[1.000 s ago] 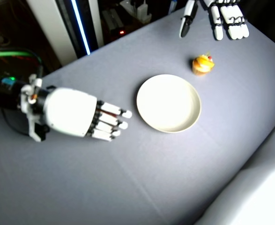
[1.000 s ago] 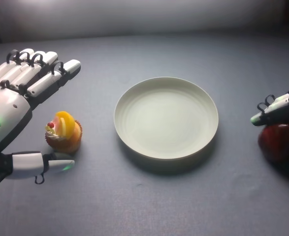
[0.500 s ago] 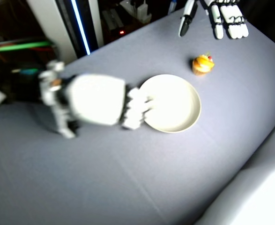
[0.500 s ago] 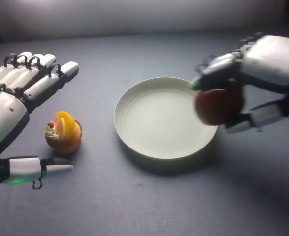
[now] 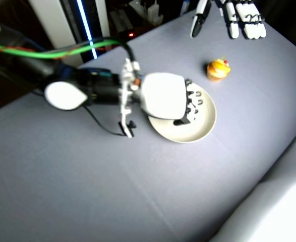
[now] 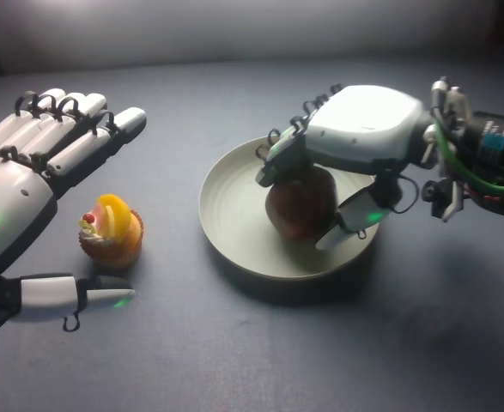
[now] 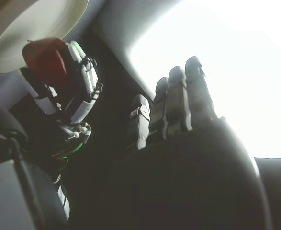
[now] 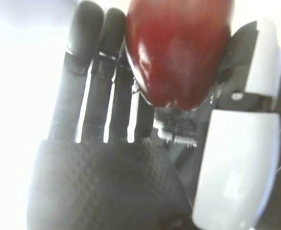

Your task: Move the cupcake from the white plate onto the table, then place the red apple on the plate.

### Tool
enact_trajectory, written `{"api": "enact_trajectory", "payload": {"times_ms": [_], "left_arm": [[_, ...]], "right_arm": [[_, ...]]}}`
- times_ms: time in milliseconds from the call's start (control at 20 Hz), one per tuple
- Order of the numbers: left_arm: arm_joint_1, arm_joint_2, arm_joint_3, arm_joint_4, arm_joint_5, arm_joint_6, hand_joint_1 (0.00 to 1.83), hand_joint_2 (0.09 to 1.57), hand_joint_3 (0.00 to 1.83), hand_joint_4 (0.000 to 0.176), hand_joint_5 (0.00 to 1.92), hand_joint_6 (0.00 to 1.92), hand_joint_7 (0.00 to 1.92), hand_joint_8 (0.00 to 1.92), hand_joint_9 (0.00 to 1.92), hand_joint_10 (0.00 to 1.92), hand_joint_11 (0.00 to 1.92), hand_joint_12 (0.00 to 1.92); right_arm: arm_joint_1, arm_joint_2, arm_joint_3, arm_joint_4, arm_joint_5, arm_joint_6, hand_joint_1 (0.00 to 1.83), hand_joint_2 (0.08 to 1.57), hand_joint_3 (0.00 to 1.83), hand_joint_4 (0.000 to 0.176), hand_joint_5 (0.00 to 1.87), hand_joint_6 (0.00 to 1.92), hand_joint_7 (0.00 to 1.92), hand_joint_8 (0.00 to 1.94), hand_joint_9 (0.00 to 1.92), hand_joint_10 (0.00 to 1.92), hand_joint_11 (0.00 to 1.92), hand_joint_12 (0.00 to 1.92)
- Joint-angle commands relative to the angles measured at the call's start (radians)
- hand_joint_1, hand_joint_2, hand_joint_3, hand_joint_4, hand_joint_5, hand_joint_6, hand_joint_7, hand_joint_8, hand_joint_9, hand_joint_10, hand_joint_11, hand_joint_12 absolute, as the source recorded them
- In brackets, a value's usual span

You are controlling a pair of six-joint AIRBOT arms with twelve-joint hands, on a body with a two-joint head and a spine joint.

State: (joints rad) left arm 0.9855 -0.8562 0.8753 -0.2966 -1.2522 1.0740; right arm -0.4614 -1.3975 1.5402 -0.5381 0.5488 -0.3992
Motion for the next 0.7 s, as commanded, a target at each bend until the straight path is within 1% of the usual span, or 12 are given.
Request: {"api": "enact_trajectory", "payload": {"times_ms": [0,50,100,150,200,250,350,400,450,500,550,650], "left_arm": [[-0.01,0.004,0.002,0.01,-0.13,-0.003,0.78,0.84,0.0,0.176,0.0,0.0,0.0,0.0,0.0,0.0,0.0,0.0],[-0.011,0.003,0.003,0.011,-0.132,-0.003,0.8,0.84,0.0,0.176,0.0,0.0,0.0,0.0,0.0,0.0,0.0,0.0],[-0.011,0.003,0.003,0.011,-0.133,-0.003,0.78,0.84,0.0,0.176,0.0,0.0,0.0,0.0,0.0,0.0,0.0,0.0],[-0.01,0.004,0.003,0.011,-0.136,-0.003,0.78,0.84,0.0,0.176,0.0,0.0,0.0,0.0,0.0,0.0,0.0,0.0],[-0.009,0.005,0.003,0.01,-0.139,-0.003,0.77,0.84,0.0,0.176,0.0,0.0,0.0,0.0,0.0,0.0,0.0,0.0],[-0.009,0.005,0.003,0.009,-0.141,-0.003,0.76,0.84,0.0,0.176,0.0,0.0,0.0,0.0,0.0,0.0,0.0,0.0],[-0.008,0.004,0.002,0.006,-0.148,-0.003,0.78,0.84,0.0,0.176,0.0,0.0,0.0,0.0,0.0,0.0,0.0,0.0],[-0.006,0.004,0.002,0.0,-0.159,-0.003,0.77,0.85,0.01,0.176,0.0,0.0,0.0,0.0,0.0,0.0,0.0,0.0],[-0.003,0.005,0.002,-0.007,-0.172,-0.003,0.76,0.85,0.01,0.176,0.0,0.0,0.0,0.0,0.0,0.0,0.0,0.0],[0.0,0.009,0.0,-0.014,-0.188,-0.003,0.77,0.85,0.0,0.176,0.0,0.0,0.0,0.0,0.0,0.0,0.0,0.0],[0.005,0.015,-0.004,-0.02,-0.203,-0.003,0.78,0.84,0.0,0.176,0.0,0.0,0.0,0.0,0.0,0.0,0.0,0.0],[0.012,0.024,-0.011,-0.024,-0.222,-0.003,0.82,0.83,0.0,0.176,0.0,0.0,0.0,0.0,0.0,0.0,0.0,0.0]], "right_arm": [[0.015,0.002,0.009,0.021,0.085,0.003,1.27,1.09,0.01,0.0,0.9,0.94,1.14,0.88,1.07,0.47,0.81,1.14],[0.015,-0.005,0.014,0.011,0.072,0.003,1.08,1.08,0.0,0.0,0.68,0.35,0.84,0.39,0.86,0.29,0.59,1.13],[0.015,-0.005,0.015,0.006,0.065,0.003,0.87,1.08,0.0,0.0,0.51,0.09,0.64,0.12,0.73,0.14,0.51,1.04],[0.015,-0.005,0.015,0.001,0.063,0.003,0.77,1.08,0.0,0.03,0.4,0.02,0.54,0.03,0.69,0.06,0.47,1.0],[0.015,-0.005,0.015,0.001,0.062,0.003,0.69,1.07,0.0,0.047,0.28,0.0,0.4,0.0,0.55,0.01,0.31,0.92],[0.015,-0.005,0.015,0.001,0.062,0.003,0.6,1.08,0.0,0.079,0.16,0.0,0.27,0.0,0.39,0.0,0.11,0.89],[0.015,-0.005,0.012,0.001,0.062,0.003,0.6,1.09,0.0,0.095,0.09,0.0,0.15,0.0,0.23,0.0,0.01,0.75],[0.015,-0.004,0.005,0.002,0.062,0.003,0.61,1.08,0.0,0.116,0.07,0.0,0.14,0.0,0.21,0.0,0.0,0.7],[0.015,-0.004,-0.006,0.004,0.066,0.003,0.68,1.07,0.0,0.115,0.07,0.0,0.13,0.0,0.18,0.0,0.0,0.61],[0.014,0.005,-0.025,0.02,0.088,0.003,0.8,1.06,0.0,0.085,0.07,0.0,0.11,0.0,0.14,0.0,0.0,0.39],[0.007,0.032,-0.038,0.044,0.118,0.003,0.87,1.05,0.0,0.133,0.01,0.0,0.04,0.01,0.04,0.01,0.0,0.08],[-0.001,0.068,-0.061,0.068,0.156,0.003,0.87,1.03,0.0,0.14,0.0,0.0,0.0,0.0,0.0,0.0,0.0,0.0]]}}
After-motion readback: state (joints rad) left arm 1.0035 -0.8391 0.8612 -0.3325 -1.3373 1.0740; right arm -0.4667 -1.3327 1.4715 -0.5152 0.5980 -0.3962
